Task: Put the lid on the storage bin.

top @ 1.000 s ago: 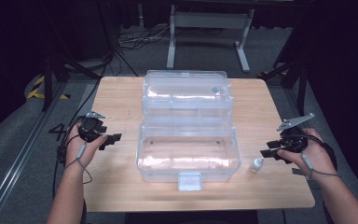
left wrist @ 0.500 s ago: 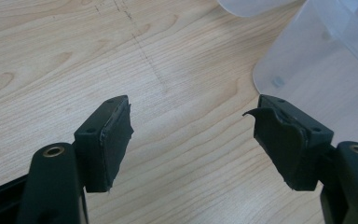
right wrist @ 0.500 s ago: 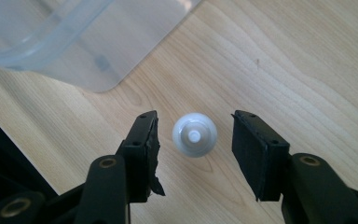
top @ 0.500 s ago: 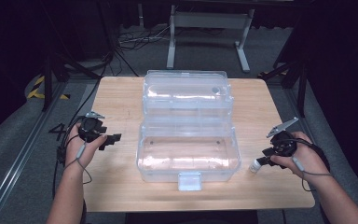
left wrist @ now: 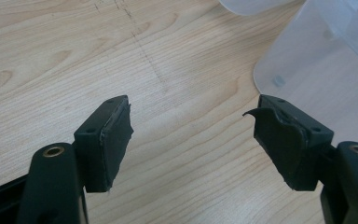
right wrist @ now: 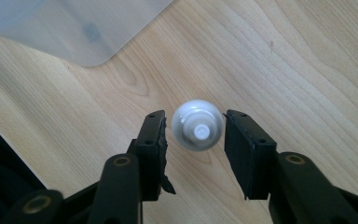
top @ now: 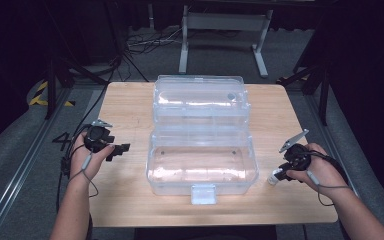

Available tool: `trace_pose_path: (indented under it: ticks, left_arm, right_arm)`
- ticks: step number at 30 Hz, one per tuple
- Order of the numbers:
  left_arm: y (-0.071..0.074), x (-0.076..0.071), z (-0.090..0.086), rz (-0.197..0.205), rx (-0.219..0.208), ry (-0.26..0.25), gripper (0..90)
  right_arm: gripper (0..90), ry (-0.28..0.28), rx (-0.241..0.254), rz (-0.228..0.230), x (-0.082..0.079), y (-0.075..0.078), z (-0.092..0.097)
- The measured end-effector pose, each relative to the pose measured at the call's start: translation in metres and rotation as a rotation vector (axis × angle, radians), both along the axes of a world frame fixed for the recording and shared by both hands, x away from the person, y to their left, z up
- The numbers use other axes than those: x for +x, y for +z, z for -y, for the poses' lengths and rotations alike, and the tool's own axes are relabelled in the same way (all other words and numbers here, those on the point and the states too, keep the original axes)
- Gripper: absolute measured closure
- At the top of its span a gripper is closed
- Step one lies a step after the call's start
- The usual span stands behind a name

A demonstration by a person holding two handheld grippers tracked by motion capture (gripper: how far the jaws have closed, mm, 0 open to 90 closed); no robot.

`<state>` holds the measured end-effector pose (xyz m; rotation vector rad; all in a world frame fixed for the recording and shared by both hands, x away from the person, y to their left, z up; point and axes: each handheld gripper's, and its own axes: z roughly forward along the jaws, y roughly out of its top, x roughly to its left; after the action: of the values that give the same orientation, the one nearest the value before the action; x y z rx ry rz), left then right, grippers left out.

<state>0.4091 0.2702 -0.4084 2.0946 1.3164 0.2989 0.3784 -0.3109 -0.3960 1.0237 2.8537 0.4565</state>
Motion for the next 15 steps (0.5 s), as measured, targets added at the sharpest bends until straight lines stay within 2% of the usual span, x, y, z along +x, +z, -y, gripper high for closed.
trace_pose_path:
  ticks: [1, 4, 15]
  left_arm:
    - [-0.0002, 0.0001, 0.0001, -0.001, 0.001, -0.001, 28.1]
    - [-0.0002, 0.0, -0.0001, 0.001, -0.001, 0.002, 28.1]
    - [-0.0001, -0.0003, -0.0009, 0.002, -0.003, 0.004, 28.0]
  right_arm:
    - [65.4, 0.01, -0.012, 0.006, 0.0005, -0.0012, -0.0007]
    - [70.7, 0.02, -0.027, 0.006, 0.0002, -0.0018, -0.0022]
    - [71.6, 0.03, -0.042, 0.009, 0.0006, -0.0012, -0.0032]
